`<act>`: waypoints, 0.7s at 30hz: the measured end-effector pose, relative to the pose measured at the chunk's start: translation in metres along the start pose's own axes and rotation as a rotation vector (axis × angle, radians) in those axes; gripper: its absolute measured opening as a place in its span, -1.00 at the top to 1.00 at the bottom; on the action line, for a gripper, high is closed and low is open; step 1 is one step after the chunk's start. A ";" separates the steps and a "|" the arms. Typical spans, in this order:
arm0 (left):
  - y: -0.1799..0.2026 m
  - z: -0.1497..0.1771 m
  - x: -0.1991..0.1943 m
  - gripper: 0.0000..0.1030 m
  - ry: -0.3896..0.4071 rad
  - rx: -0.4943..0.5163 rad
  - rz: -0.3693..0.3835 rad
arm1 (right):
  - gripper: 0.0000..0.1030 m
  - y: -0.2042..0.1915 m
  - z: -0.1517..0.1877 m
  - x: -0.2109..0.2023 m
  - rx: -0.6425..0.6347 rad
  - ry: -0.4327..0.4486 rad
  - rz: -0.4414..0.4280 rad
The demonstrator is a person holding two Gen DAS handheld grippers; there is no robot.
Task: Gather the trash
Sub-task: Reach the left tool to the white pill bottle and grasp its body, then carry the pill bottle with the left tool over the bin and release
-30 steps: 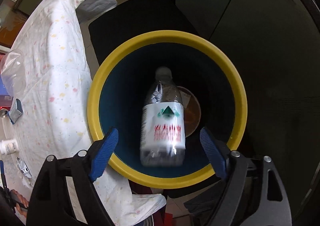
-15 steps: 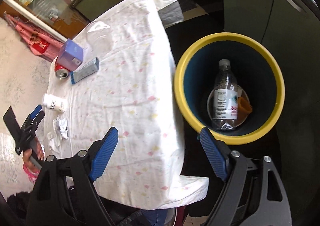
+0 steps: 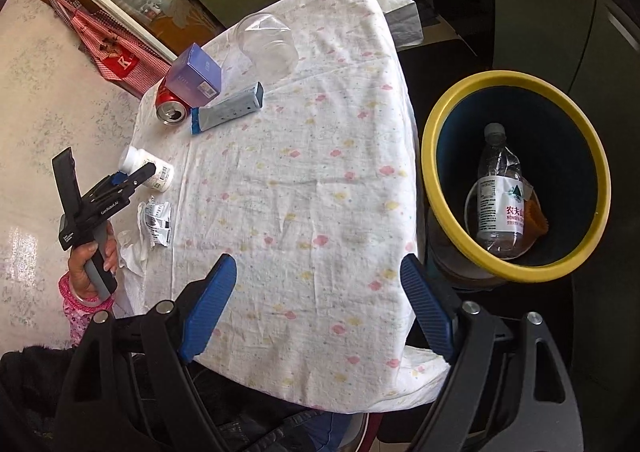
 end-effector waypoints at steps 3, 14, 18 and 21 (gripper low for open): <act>0.000 0.000 0.003 -0.20 -0.003 0.006 0.005 | -0.54 0.001 -0.001 0.004 0.005 -0.003 -0.004; 0.009 -0.006 -0.011 0.08 0.022 0.030 0.044 | -0.54 0.006 0.002 0.004 0.018 0.005 -0.013; 0.024 -0.019 -0.033 0.08 0.049 0.068 0.070 | -0.54 0.010 0.004 0.001 0.025 0.025 -0.017; 0.044 -0.031 -0.045 0.08 0.062 0.117 0.103 | -0.54 0.016 0.007 -0.003 0.037 0.046 -0.013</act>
Point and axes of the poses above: each gripper's, at about its wrist camera, not at the fingertips, and x roughly the way its jaws point, y to its right, z to its underside, the point moved 2 cm from there along x, roughly the way its jaws point, and after that the axes turned 3 degrees about z, right-handed, at the moved point
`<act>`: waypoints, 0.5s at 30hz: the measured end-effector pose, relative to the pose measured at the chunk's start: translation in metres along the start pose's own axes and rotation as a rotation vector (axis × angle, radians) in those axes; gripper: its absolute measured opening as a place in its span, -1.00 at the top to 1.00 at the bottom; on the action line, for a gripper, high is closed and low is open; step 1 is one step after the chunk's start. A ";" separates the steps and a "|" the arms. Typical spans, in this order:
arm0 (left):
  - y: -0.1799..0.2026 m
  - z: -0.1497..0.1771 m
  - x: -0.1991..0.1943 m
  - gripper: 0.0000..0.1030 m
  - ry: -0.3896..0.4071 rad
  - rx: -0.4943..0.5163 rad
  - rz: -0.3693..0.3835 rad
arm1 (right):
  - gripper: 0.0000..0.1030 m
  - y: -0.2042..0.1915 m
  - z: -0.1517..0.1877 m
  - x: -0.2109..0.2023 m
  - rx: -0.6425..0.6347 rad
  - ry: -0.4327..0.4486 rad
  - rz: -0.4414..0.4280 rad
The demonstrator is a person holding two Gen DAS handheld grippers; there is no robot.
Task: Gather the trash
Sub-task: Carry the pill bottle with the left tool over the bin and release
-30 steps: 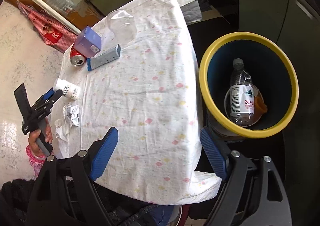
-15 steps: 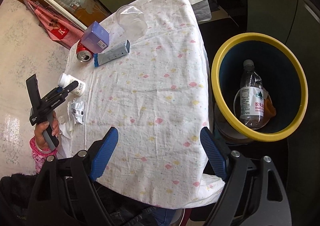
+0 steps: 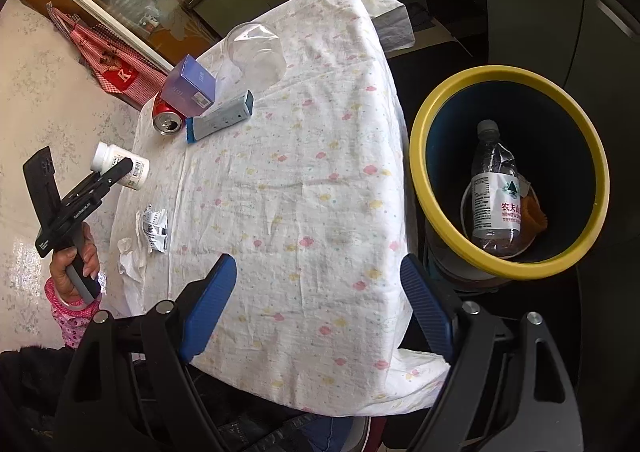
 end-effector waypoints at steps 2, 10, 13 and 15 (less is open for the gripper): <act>0.018 -0.011 -0.004 0.08 0.008 0.032 0.032 | -0.54 0.008 0.004 -0.005 0.017 0.020 0.001; 0.121 -0.056 0.015 0.08 0.005 0.156 0.214 | -0.54 0.064 0.029 -0.035 0.132 0.119 0.038; 0.167 -0.071 0.035 0.08 -0.027 0.202 0.285 | -0.54 0.090 0.039 -0.045 0.183 0.152 0.046; 0.197 -0.080 0.051 0.08 -0.048 0.230 0.317 | -0.54 0.104 0.047 -0.049 0.212 0.167 0.041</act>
Point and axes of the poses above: each gripper's, at about its wrist camera, not at the fingertips, and x roughly the way its jaws point, y to its right, z to its underside, the point moved 2 cm from there along x, roughly the way its jaws point, and after that the axes turned 3 degrees about z, right-handed, at the moved point
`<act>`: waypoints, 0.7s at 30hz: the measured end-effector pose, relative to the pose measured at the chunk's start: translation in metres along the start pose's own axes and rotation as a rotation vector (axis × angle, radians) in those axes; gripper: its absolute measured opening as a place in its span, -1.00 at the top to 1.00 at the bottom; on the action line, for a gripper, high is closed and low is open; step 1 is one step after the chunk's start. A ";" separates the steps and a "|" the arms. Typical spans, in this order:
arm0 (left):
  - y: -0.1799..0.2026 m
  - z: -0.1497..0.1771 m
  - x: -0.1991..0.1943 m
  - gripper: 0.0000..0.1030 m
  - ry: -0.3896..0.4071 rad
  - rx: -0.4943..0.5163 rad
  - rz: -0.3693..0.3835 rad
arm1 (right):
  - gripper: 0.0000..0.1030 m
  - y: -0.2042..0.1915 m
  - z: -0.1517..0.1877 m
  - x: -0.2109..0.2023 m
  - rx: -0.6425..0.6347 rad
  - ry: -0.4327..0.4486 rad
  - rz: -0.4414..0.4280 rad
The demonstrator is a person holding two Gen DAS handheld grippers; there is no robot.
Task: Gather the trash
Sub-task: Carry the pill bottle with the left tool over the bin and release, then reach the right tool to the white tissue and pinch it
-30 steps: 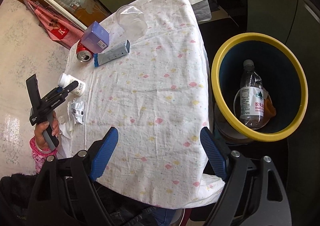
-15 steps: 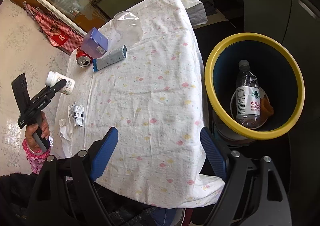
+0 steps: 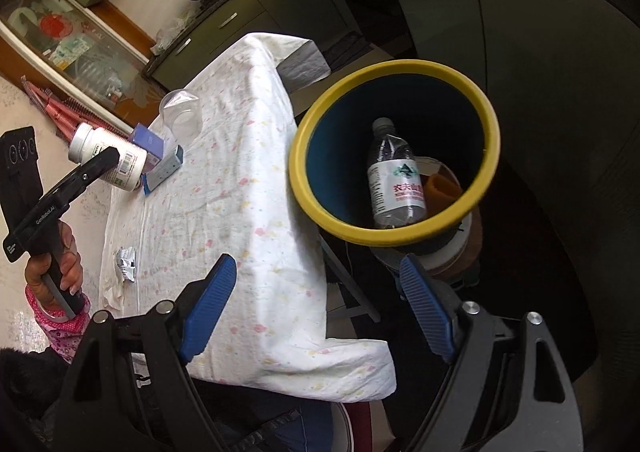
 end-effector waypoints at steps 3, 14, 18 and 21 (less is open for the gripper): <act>0.026 -0.021 0.039 0.08 -0.039 0.027 0.040 | -0.54 0.021 0.006 -0.004 0.041 0.015 -0.004; 0.070 -0.058 0.169 -0.09 -0.176 0.044 0.036 | -0.55 0.073 0.029 -0.010 0.157 0.039 -0.025; 0.064 -0.065 0.147 -0.35 -0.145 0.013 0.033 | -0.55 0.075 0.034 -0.009 0.156 0.035 -0.031; 0.056 -0.070 0.102 -0.62 -0.077 -0.002 0.033 | -0.55 0.074 0.034 -0.006 0.154 0.034 -0.033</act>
Point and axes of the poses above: each gripper's, at about its wrist camera, not at the fingertips, and x roughly the way its jaws point, y to its right, z to its underside, the point moved 2 cm from there along x, roughly the way its jaws point, and after that the axes turned 3 degrees about z, right-handed, at the moved point
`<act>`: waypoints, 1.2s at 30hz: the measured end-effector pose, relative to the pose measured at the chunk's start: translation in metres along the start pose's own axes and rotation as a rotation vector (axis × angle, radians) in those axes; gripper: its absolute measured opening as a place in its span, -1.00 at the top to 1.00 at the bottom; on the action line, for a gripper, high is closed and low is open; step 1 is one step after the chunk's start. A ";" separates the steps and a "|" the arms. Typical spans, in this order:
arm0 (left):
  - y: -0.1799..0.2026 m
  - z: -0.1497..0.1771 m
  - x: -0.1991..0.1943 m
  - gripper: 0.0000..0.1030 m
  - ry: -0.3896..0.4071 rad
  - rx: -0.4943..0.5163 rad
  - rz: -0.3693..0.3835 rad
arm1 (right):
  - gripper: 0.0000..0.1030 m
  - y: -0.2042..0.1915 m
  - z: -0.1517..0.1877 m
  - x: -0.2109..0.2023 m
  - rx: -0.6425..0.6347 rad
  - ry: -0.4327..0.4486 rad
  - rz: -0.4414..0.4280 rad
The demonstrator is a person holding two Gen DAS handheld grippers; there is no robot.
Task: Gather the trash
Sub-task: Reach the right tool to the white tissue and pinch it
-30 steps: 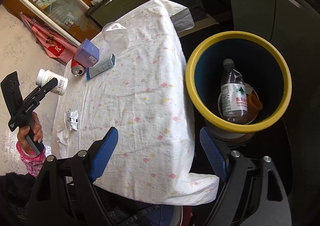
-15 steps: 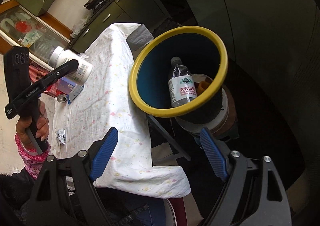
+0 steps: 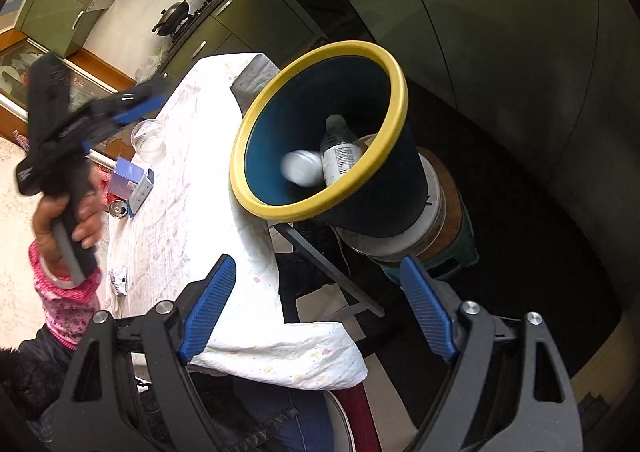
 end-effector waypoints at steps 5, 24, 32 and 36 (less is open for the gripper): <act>-0.024 0.016 -0.093 -0.81 0.136 -0.019 -0.029 | -0.55 -0.018 0.000 0.010 -0.032 -0.016 -0.019; -0.257 0.202 -0.269 -0.91 0.361 -0.312 -0.573 | -0.55 -0.254 0.013 0.102 -0.489 -0.185 -0.107; -0.326 0.262 -0.272 -0.91 0.399 -0.447 -0.672 | -0.47 -0.364 0.075 0.135 -0.782 -0.260 -0.181; -0.353 0.284 -0.275 -0.91 0.417 -0.516 -0.695 | -0.26 -0.400 0.116 0.133 -0.892 -0.294 -0.277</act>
Point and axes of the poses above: each gripper's, at about its wrist camera, not at the fingertips, and x roughly the way its jaws point, y to its right, z to its underside, the point moved 2 cm from there along x, roughly the way its jaws point, and after that the axes turned 3 degrees about z, right-handed, at the moved point
